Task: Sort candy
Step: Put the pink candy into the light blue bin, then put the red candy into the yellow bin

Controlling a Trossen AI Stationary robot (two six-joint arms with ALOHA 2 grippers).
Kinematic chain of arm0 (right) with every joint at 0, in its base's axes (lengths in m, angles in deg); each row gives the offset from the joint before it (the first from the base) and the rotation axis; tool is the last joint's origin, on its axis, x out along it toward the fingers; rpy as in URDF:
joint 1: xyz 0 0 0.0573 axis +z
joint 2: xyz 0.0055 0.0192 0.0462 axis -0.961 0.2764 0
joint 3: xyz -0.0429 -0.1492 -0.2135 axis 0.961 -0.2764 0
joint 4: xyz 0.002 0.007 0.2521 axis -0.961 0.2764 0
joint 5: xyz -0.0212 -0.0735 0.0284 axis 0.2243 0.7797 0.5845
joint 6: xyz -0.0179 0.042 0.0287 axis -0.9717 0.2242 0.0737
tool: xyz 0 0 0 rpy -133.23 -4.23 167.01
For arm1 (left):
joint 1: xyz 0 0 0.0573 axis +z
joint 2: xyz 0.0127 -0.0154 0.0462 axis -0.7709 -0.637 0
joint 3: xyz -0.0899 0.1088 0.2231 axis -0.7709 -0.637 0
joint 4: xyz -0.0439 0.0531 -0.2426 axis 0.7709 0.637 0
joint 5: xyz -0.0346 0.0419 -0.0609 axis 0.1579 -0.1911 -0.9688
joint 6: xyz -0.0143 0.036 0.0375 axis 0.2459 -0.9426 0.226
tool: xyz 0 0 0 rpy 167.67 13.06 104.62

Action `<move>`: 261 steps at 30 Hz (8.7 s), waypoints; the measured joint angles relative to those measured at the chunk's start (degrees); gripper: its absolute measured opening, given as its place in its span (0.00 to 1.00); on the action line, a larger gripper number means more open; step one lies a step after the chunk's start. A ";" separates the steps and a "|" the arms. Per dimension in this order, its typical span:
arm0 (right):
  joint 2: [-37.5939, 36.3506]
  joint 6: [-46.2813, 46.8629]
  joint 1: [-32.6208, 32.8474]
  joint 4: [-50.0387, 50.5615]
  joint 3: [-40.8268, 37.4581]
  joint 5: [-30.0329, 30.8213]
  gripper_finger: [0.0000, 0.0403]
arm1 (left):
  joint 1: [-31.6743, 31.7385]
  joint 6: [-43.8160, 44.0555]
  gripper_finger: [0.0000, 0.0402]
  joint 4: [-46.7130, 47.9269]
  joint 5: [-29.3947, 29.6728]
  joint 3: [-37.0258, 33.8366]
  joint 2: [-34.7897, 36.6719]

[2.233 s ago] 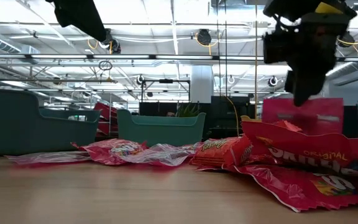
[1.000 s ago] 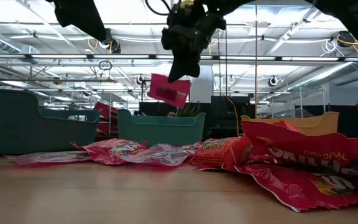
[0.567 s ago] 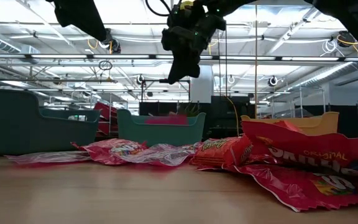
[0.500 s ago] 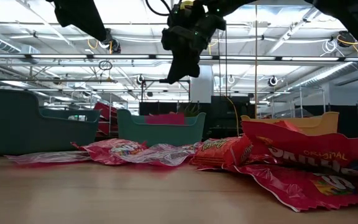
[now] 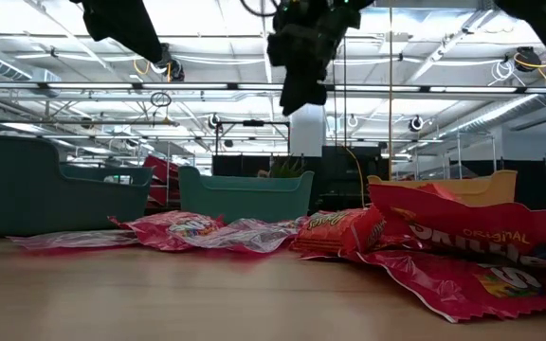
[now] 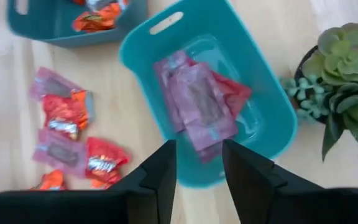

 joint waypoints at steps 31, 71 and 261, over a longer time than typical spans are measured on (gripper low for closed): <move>-58.92 36.15 11.98 -12.98 -59.29 9.88 0.28 | 0.01 0.00 0.20 -0.02 -0.01 0.01 0.00; -36.14 60.56 32.17 -26.28 -73.64 25.09 0.28 | -0.01 -0.02 0.20 -0.02 0.15 0.01 0.00; -24.51 79.55 39.80 -45.40 -70.75 31.54 0.28 | 4.12 1.55 0.48 -5.98 -0.11 0.01 0.00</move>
